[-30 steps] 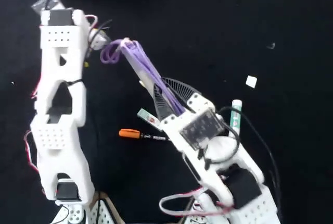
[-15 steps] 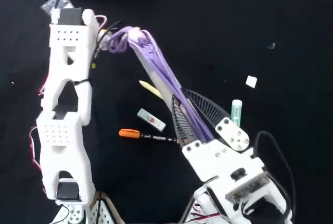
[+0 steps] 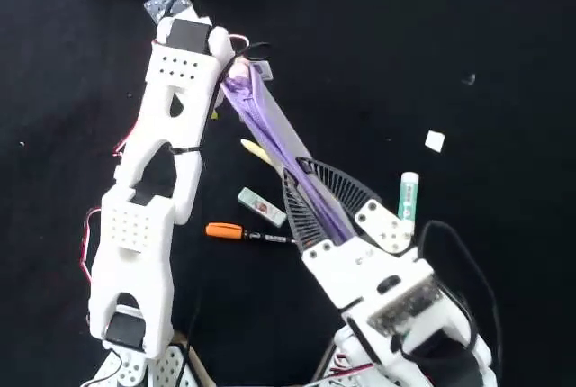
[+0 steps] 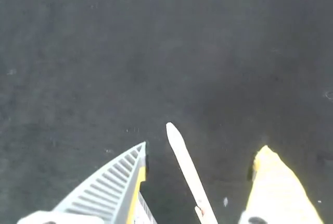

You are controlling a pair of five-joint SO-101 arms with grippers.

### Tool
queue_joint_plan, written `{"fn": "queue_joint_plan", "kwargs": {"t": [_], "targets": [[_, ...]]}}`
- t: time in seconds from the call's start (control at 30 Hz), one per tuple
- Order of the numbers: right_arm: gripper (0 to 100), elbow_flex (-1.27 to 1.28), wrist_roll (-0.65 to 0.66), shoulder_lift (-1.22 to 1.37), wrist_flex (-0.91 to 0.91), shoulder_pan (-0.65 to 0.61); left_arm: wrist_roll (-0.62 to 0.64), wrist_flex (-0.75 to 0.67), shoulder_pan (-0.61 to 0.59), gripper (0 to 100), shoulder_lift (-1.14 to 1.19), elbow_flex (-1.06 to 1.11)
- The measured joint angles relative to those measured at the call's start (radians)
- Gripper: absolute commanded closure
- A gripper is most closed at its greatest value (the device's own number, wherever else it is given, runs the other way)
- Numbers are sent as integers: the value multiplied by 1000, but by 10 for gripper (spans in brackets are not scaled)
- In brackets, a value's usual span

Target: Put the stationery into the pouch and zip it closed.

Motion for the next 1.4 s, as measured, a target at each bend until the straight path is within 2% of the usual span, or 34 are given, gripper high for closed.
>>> {"fn": "queue_joint_plan", "kwargs": {"t": [0.17, 0.47, 0.73, 0.93, 1.17, 1.4], "targets": [[987, 66, -2, 0, -43, -5, 0, 0, 0, 673, -26, 0], [987, 137, -5, -6, -230, 17, 0, -2, -3, 674, -299, 49], [982, 155, -5, -8, -235, 61, 0, -2, 3, 674, -466, 164], [854, 272, 0, 2, -221, 66, 2, -2, 18, 674, -557, 170], [956, 273, 2, 2, -203, 64, 2, 0, 38, 674, -559, 226], [987, 273, 2, 2, -190, 63, 2, -57, 28, 674, -559, 339]]}}
